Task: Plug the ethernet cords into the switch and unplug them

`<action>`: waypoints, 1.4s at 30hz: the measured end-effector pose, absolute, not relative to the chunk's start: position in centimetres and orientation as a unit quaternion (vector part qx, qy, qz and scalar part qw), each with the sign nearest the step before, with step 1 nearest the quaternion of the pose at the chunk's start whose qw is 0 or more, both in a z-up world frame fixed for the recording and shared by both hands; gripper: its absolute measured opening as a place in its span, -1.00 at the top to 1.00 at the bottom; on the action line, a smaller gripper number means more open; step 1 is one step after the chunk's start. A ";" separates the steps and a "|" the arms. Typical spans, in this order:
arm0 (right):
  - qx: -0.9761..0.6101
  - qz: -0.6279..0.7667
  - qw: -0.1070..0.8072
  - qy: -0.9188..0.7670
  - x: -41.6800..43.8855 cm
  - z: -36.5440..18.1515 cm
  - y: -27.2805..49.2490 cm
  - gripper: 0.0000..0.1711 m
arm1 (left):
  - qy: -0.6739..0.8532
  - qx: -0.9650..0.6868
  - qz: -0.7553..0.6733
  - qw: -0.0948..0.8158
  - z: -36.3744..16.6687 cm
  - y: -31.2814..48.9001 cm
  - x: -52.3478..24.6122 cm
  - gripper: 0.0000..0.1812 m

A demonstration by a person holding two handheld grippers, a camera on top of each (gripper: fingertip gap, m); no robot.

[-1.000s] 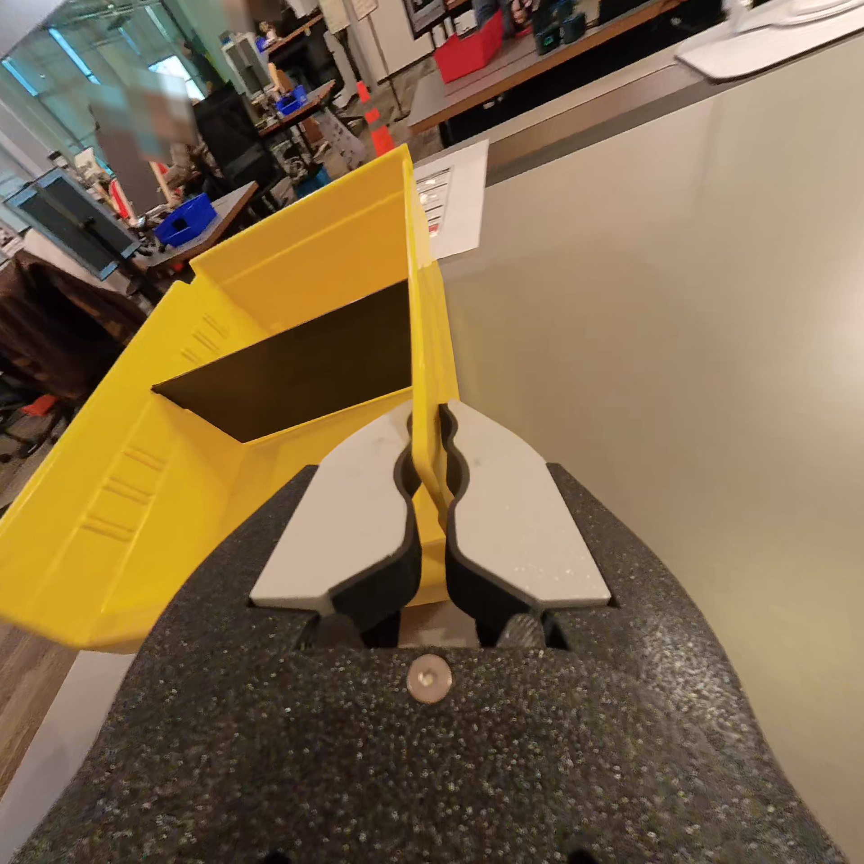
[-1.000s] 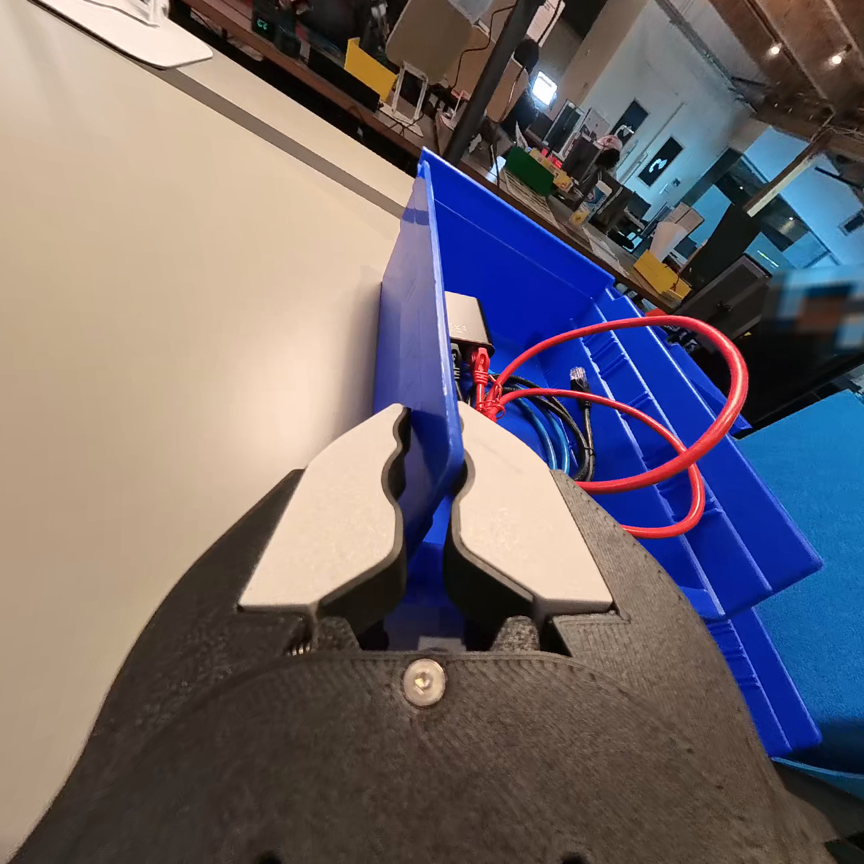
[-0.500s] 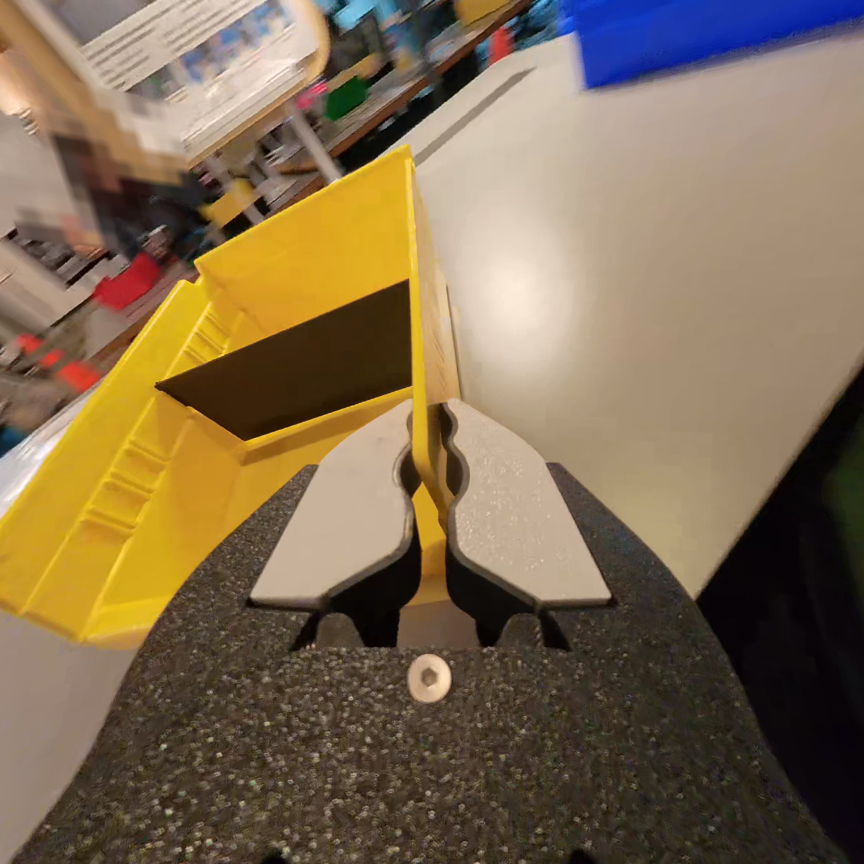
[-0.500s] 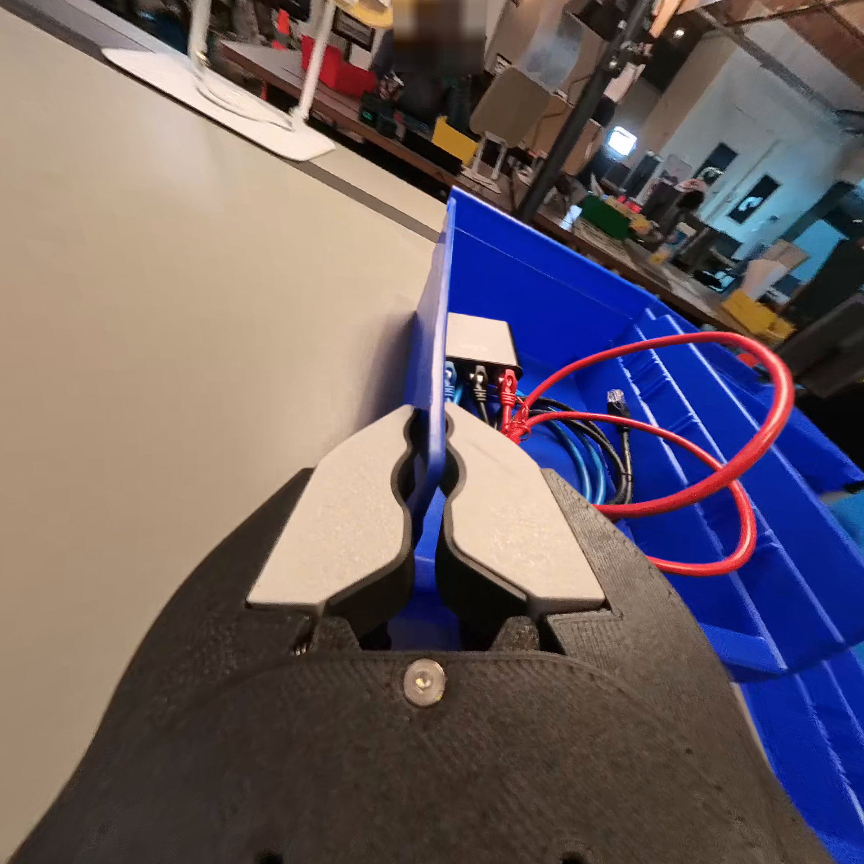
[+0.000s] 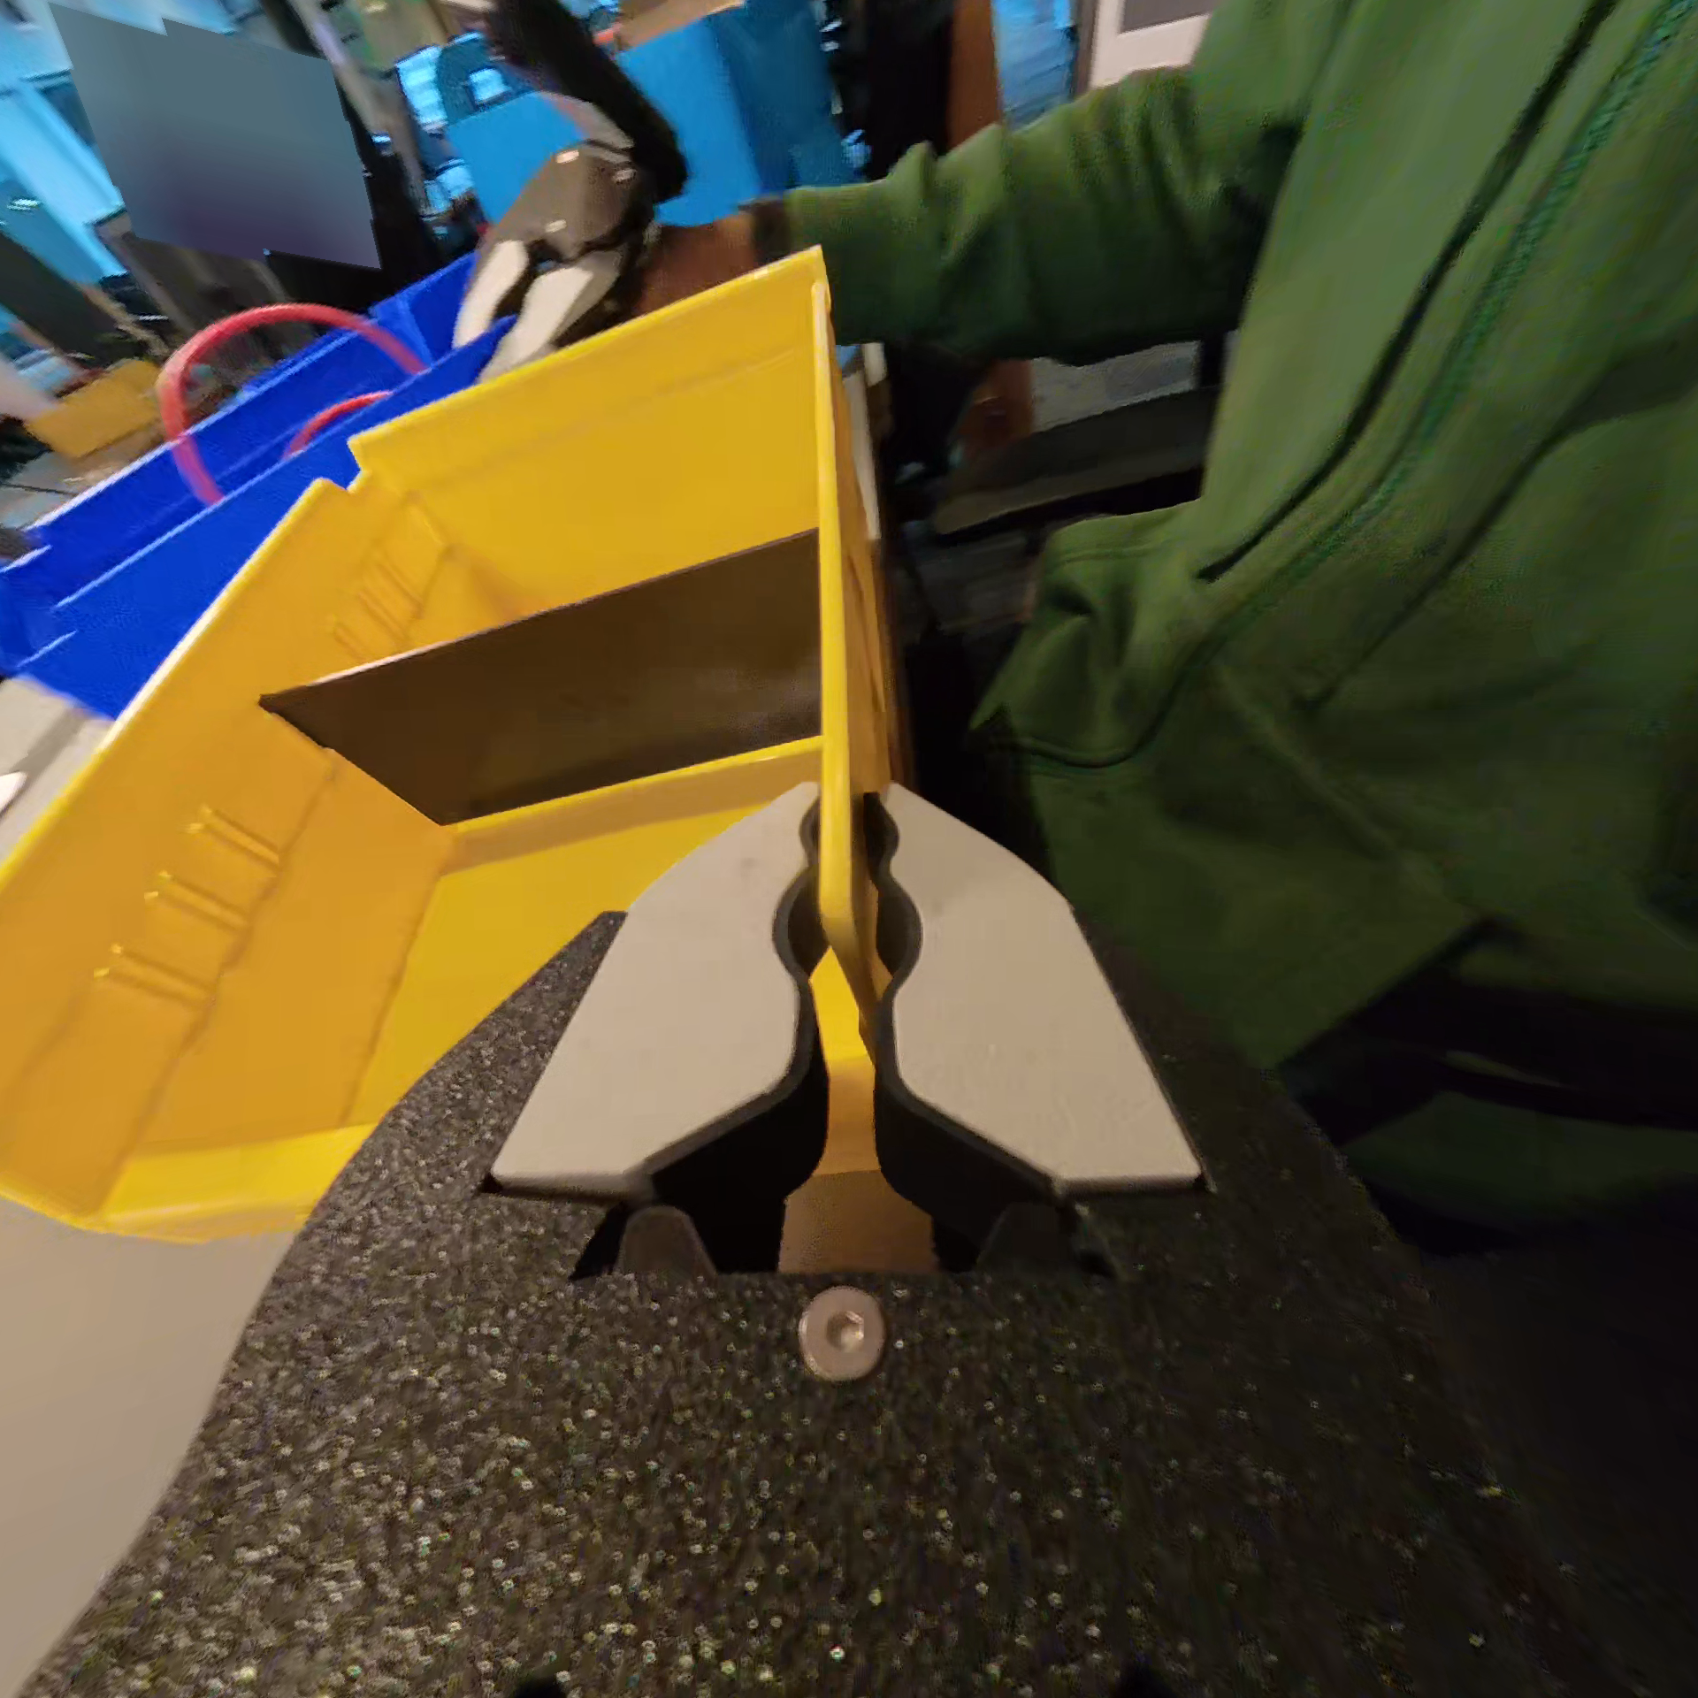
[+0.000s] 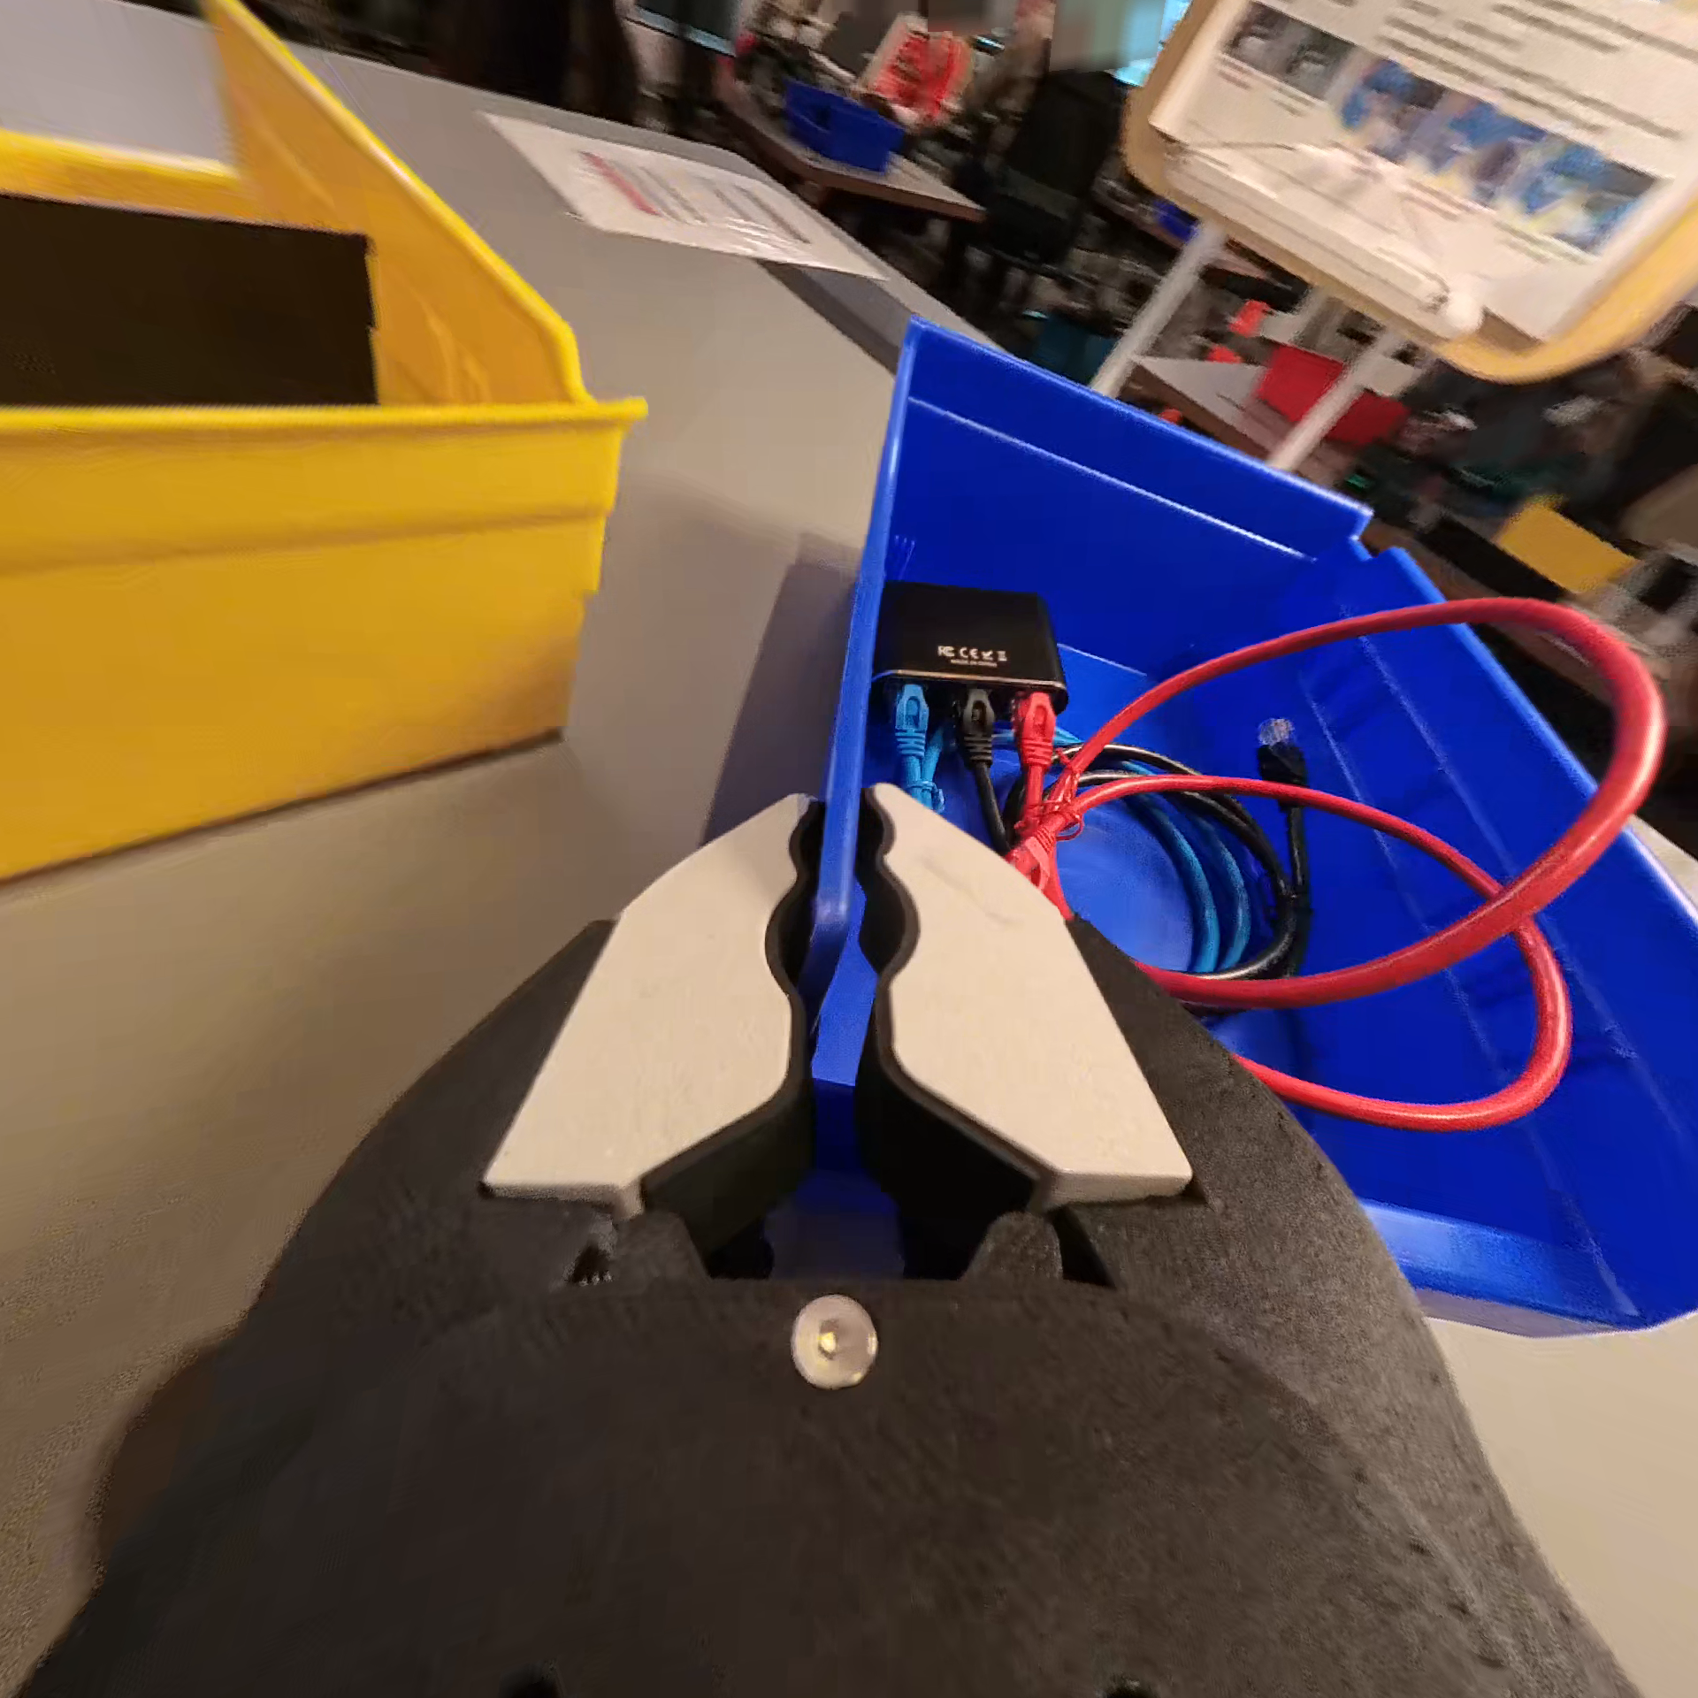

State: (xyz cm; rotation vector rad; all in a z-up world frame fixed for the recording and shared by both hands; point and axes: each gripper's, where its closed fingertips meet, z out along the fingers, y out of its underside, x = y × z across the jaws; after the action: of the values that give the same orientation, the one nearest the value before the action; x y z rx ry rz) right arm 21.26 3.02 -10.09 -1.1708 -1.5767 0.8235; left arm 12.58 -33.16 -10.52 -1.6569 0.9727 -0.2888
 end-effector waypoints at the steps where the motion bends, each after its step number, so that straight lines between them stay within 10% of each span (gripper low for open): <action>1: -0.466 0.355 0.470 -0.660 20.4 -10.1 2.4 0.92 | 0.420 -0.700 -0.139 0.560 -10.5 -33.4 12.9 0.93; 19: -0.314 0.473 0.321 -0.758 8.9 -10.2 -6.4 0.91 | 0.446 -0.685 -0.182 0.547 -10.4 -30.7 18.1 0.93; 22: -0.338 0.500 0.337 -0.723 9.4 -8.6 -4.3 0.55 | 0.441 -0.678 -0.181 0.560 -10.2 -30.6 18.5 0.92; 32: -0.467 0.466 0.441 -0.608 19.7 -3.9 6.2 0.42 | 0.379 -0.649 -0.249 0.611 -5.8 -34.2 16.8 0.47; 38: -0.633 0.381 0.408 -0.537 29.7 -4.7 2.2 0.45 | 0.076 -0.717 -0.103 0.685 -0.8 -26.7 3.2 0.25; 42: -0.619 0.560 0.338 -0.434 31.9 -3.0 -5.3 0.48 | -0.130 -0.747 -0.100 0.645 -1.9 -21.0 -5.4 0.19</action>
State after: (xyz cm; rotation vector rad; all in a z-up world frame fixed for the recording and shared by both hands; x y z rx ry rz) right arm 31.94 -5.34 -2.98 -1.6139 -1.1319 1.4586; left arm -5.35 -21.05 -1.93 -1.7000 -0.2953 -0.2268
